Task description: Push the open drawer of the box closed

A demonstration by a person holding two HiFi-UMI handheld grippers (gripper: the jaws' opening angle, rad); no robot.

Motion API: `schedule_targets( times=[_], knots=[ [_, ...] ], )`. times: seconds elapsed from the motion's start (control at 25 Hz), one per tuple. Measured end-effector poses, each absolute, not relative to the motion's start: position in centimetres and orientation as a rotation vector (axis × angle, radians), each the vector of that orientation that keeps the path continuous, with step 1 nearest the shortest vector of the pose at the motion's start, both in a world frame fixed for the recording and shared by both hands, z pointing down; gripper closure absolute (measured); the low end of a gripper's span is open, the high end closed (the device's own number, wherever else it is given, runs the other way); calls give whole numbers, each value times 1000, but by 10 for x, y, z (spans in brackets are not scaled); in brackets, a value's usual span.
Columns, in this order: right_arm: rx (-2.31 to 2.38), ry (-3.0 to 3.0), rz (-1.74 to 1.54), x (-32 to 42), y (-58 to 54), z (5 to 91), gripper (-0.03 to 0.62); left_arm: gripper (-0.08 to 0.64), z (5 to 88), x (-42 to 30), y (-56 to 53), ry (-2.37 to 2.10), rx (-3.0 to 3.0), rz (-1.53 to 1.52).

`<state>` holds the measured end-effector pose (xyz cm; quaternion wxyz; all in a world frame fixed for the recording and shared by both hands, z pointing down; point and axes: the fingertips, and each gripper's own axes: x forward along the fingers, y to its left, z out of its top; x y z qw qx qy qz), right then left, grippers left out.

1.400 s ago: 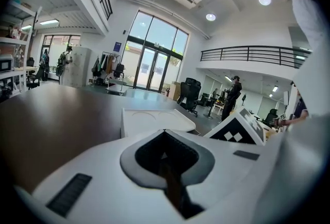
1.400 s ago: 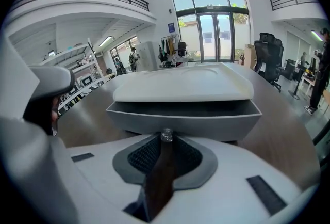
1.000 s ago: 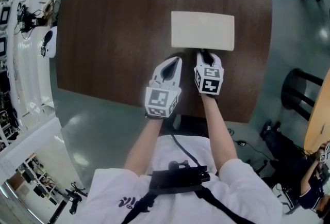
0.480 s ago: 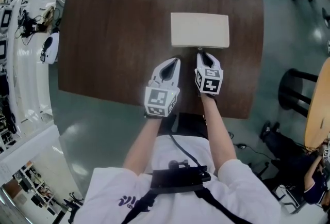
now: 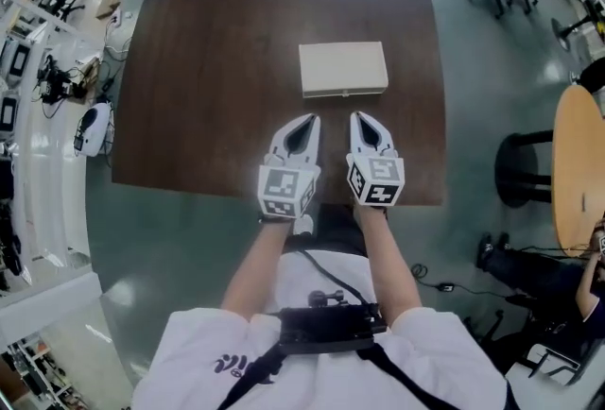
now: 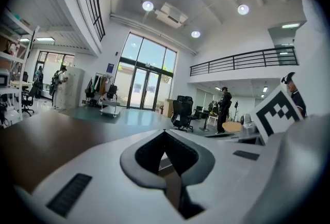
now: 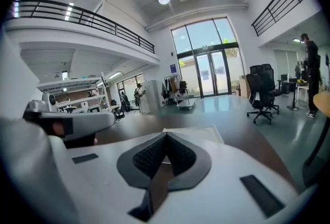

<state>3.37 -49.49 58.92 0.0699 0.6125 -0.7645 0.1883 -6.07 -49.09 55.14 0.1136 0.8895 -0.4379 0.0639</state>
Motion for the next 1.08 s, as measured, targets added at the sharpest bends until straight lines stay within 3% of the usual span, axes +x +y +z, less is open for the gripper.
schedule_targets(
  times=[0.48, 1.08],
  knots=[
    [1982, -2400, 263, 2, -403, 470, 589, 551, 475, -89, -406, -1353, 2736, 134],
    [2038, -2346, 109, -10, -348, 443, 589, 551, 465, -118, -370, -1373, 2699, 104]
  ],
)
